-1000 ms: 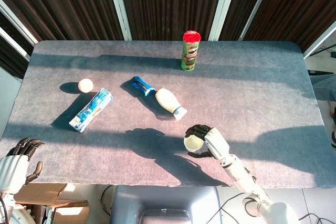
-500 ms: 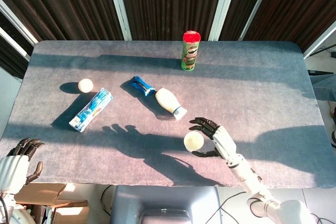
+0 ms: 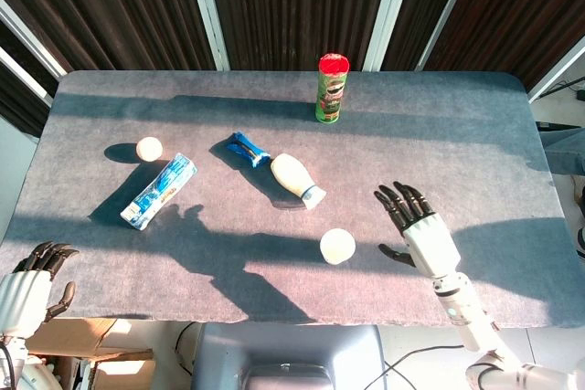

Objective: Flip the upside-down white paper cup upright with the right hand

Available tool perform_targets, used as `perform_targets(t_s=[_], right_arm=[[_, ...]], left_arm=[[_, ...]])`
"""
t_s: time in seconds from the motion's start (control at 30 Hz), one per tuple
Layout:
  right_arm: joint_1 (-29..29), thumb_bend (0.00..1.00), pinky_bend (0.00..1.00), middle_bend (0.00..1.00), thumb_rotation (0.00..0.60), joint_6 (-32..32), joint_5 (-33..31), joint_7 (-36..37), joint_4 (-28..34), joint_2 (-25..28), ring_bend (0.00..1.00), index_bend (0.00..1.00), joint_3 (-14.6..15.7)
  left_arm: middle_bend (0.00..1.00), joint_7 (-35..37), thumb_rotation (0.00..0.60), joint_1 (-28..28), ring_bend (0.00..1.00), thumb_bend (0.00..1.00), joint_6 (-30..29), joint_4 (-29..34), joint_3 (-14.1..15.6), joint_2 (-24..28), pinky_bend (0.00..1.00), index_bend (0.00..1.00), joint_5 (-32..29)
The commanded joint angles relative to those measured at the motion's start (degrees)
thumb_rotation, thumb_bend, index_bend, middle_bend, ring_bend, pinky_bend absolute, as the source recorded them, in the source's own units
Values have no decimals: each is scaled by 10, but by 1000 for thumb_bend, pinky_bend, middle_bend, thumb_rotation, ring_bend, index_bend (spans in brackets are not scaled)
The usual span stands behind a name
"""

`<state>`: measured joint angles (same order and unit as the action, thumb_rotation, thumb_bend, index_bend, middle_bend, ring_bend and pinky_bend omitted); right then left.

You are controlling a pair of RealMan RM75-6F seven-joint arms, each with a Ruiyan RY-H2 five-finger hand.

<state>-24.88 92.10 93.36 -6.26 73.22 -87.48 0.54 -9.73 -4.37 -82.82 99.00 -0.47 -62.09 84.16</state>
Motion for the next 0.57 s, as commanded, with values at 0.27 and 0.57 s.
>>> perform_targets(t_s=[0.27, 0.57], right_arm=[[60, 212, 191, 163, 600, -93, -116, -169, 170, 132, 53, 148, -5], [67, 212, 192, 163, 600, -101, -103, -146, 174, 130, 53, 149, -14]], left_arm=[[191, 0, 600, 3, 125, 443, -7, 1, -2, 1, 301, 287, -2], [192, 3, 600, 4, 125, 443, -8, 0, -2, 1, 302, 287, -1]])
